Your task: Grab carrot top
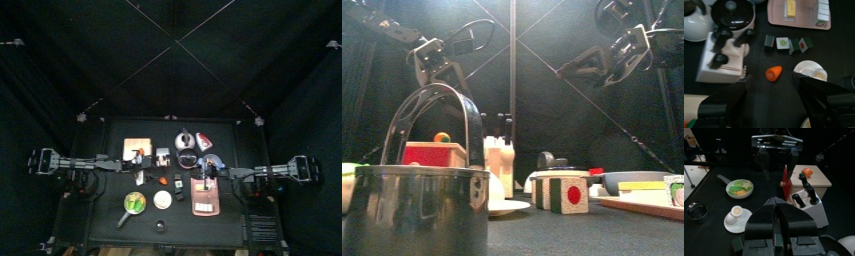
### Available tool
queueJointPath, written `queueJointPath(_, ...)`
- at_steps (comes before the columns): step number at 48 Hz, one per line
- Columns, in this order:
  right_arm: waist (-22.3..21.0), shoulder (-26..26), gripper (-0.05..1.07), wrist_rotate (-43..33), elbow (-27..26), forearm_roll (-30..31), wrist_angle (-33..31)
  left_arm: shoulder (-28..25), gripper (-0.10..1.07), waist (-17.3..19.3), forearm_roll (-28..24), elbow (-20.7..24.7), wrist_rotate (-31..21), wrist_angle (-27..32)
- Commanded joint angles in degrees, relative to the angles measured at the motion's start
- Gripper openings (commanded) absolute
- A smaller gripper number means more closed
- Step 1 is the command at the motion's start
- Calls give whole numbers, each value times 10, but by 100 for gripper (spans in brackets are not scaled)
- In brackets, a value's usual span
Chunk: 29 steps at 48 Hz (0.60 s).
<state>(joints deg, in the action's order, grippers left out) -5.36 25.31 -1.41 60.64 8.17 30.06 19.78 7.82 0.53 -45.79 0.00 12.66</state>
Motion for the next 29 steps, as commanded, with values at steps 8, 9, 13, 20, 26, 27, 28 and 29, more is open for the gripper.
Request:
queueJointPath(8, 0, 4, 27, 0, -4, -1, 2, 44, 97, 112, -62, -26, -3, -42)
queueJointPath(9, 0, 4, 27, 0, -4, -1, 3, 44, 97, 118, -61, -30, -3, -48)
queueJointPath(13, 0, 4, 27, 0, -4, -2, 2, 43, 97, 139, -62, -42, -1, -62)
queueJointPath(20, -1, 4, 27, 0, -1, -2, 2, 42, 97, 163, -62, -58, -1, -71)
queueJointPath(26, -1, 4, 28, 0, -1, -2, 2, 51, 97, 172, -62, -70, -1, -72)
queueJointPath(27, -1, 4, 28, 0, -1, -2, 3, 51, 97, 171, -61, -71, -2, -71)
queueJointPath(28, -1, 4, 27, 0, -1, -2, 2, 51, 97, 172, -61, -72, -2, -71)
queueJointPath(29, -1, 4, 27, 0, -1, -2, 2, 52, 97, 171, -61, -73, -2, -70)
